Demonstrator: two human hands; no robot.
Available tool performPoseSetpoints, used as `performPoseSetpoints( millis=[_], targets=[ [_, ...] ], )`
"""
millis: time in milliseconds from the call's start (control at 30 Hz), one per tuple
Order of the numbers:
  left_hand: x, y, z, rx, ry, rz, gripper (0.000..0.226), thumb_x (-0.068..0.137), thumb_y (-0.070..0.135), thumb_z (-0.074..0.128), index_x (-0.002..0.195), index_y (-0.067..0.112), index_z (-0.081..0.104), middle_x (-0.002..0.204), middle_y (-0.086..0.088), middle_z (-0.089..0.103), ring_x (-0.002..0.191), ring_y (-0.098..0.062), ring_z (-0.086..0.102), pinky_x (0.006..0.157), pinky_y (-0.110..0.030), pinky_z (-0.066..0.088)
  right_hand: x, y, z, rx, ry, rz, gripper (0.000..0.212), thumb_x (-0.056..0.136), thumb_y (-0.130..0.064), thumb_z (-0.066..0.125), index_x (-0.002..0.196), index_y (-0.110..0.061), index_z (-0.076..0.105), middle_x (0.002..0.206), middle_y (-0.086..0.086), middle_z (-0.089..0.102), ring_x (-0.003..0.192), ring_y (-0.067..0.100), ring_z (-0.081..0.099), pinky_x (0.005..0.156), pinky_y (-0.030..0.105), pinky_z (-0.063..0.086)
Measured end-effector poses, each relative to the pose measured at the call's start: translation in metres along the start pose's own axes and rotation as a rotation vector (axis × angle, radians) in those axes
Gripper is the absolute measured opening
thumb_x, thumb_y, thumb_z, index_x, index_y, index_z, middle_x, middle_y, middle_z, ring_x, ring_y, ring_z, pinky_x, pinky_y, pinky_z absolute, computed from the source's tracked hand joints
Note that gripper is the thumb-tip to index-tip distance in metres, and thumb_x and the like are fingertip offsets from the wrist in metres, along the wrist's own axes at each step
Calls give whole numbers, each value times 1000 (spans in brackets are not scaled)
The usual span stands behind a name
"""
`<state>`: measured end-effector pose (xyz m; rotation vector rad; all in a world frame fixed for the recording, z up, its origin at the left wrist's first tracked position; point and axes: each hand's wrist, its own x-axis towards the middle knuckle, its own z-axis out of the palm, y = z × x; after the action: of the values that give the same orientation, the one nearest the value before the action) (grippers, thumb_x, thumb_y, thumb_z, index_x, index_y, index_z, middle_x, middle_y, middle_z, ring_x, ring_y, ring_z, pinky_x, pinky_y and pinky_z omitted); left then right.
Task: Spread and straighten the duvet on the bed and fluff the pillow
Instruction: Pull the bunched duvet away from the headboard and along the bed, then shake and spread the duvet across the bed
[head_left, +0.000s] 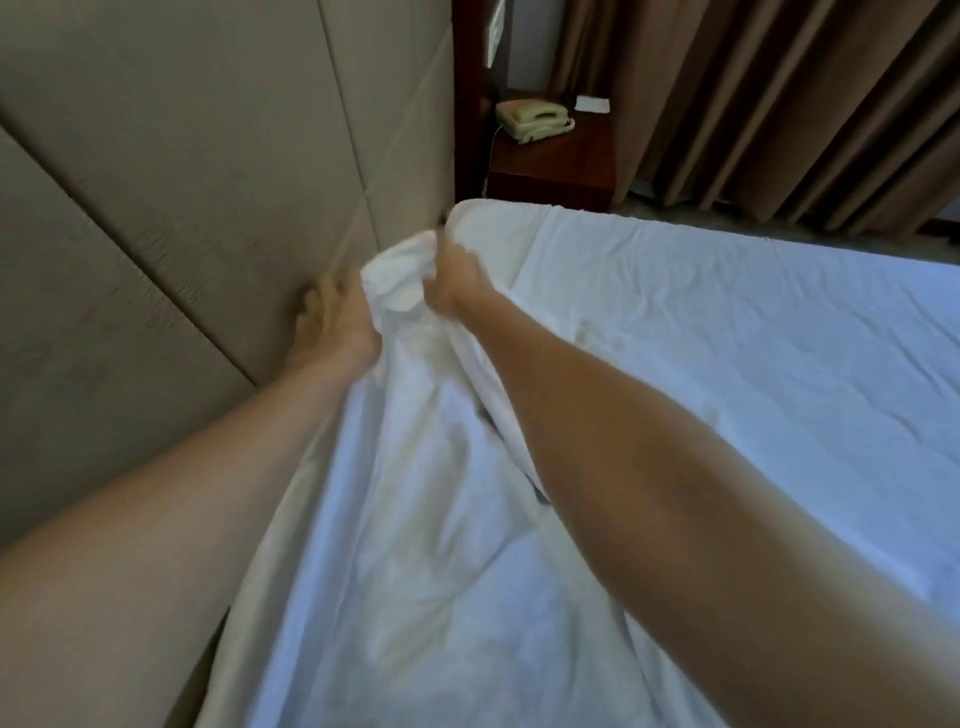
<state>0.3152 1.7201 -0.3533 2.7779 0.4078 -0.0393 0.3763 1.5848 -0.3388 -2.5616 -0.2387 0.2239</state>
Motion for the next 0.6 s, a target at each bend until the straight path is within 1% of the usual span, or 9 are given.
performPoseSetpoints(
  millis=[33, 67, 100, 167, 200, 267, 367, 500, 600],
  targets=[
    [-6, -6, 14, 11, -82, 18, 53, 88, 36, 40, 138, 22, 36, 143, -18, 39, 128, -39, 43, 103, -48, 40, -8, 12, 18, -38, -153, -17, 59, 96, -11, 49, 151, -8, 26, 148, 19, 39, 135, 32, 41, 106, 31, 30],
    [-15, -11, 28, 6, -144, 39, 58, 82, 44, 32, 135, 23, 41, 140, -16, 44, 123, -39, 47, 100, -50, 44, -20, 24, 32, -65, -245, -22, 59, 96, -11, 50, 151, -9, 28, 149, 18, 39, 136, 31, 40, 107, 30, 30],
    [-28, -14, 39, 17, -182, 53, 58, 80, 44, 29, 132, 22, 44, 135, -14, 47, 119, -38, 50, 97, -49, 46, -33, 36, 46, -58, -268, -13, 52, 96, -11, 49, 146, -10, 38, 146, 16, 43, 134, 29, 43, 107, 31, 33],
    [-59, -16, 60, 74, -230, 71, 42, 89, 29, 39, 128, 16, 48, 132, -12, 45, 116, -36, 50, 96, -46, 44, -66, 59, 65, 46, -210, 41, 38, 94, -10, 47, 130, -14, 55, 137, 10, 50, 126, 26, 49, 103, 35, 42],
    [-77, -14, 67, 93, -252, 81, 37, 92, 24, 42, 127, 15, 49, 133, -11, 44, 117, -35, 49, 96, -44, 43, -84, 69, 72, 83, -168, 73, 34, 93, -9, 46, 123, -17, 59, 133, 7, 51, 122, 24, 51, 100, 36, 44],
    [-113, -6, 77, 121, -259, 94, 34, 95, 19, 42, 128, 15, 50, 134, -8, 44, 120, -31, 46, 98, -41, 39, -122, 84, 79, 124, -130, 115, 32, 91, -7, 45, 115, -20, 62, 125, 3, 52, 113, 22, 56, 94, 37, 49],
    [-160, 8, 84, 140, -280, 120, 28, 96, 19, 40, 121, 16, 52, 128, -7, 49, 116, -27, 48, 94, -38, 38, -181, 98, 71, 204, -97, 174, 34, 89, -4, 43, 110, -18, 66, 120, 1, 56, 104, 19, 60, 88, 37, 53],
    [-235, 41, 89, 118, -324, 179, 25, 96, 20, 43, 116, 16, 55, 123, -6, 52, 111, -25, 52, 93, -37, 40, -275, 113, 55, 287, -55, 252, 31, 89, -7, 44, 107, -21, 64, 115, -5, 58, 100, 13, 59, 85, 31, 52],
    [-293, 63, 88, 120, -362, 166, 25, 94, 22, 44, 115, 16, 57, 120, -6, 53, 111, -25, 52, 91, -37, 38, -336, 122, 42, 309, -65, 267, 31, 88, -6, 44, 108, -19, 64, 114, -4, 60, 100, 13, 59, 79, 24, 47]
  ],
)
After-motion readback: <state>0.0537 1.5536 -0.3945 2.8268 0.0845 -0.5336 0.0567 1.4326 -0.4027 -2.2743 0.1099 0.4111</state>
